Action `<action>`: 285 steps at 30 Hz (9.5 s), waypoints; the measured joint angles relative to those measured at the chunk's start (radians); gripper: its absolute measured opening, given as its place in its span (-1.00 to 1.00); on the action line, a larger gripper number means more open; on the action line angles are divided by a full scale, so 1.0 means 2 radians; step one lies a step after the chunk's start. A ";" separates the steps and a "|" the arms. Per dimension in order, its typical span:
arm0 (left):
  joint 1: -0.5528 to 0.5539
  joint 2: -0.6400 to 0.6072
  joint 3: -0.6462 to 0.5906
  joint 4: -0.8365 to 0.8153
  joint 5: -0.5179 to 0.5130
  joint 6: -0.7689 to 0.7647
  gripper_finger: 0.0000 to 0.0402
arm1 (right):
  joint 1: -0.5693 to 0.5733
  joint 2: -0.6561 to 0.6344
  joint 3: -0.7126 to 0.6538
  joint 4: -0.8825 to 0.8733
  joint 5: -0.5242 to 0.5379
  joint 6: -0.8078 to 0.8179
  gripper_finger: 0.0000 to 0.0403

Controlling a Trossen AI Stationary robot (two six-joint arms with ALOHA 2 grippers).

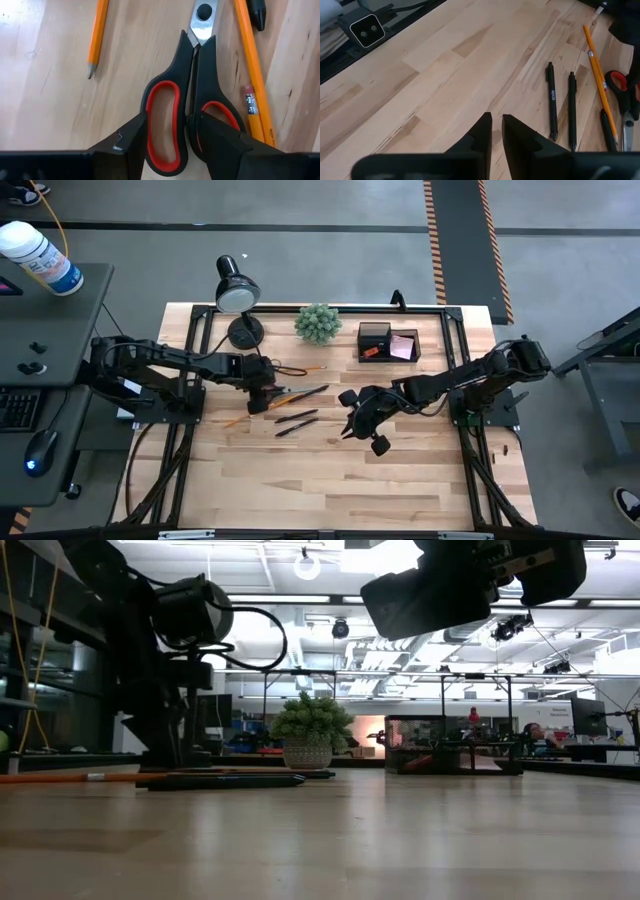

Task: Pick and place office supplies into organizer
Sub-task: Put the black scissors into the black desk organizer, then put the top orange pencil into the black desk organizer

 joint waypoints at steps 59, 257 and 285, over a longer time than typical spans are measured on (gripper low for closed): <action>-0.106 0.023 0.198 -0.003 -0.201 0.200 -0.74 | 0.109 -0.090 0.001 -0.111 0.059 0.102 -0.88; -0.030 0.202 0.425 -0.183 -0.264 0.286 -0.04 | 0.290 -0.090 0.000 -0.243 0.391 0.278 -0.98; -0.029 0.012 -0.043 0.211 -0.180 0.099 -0.04 | 0.269 -0.090 0.001 -0.228 0.395 0.261 -0.99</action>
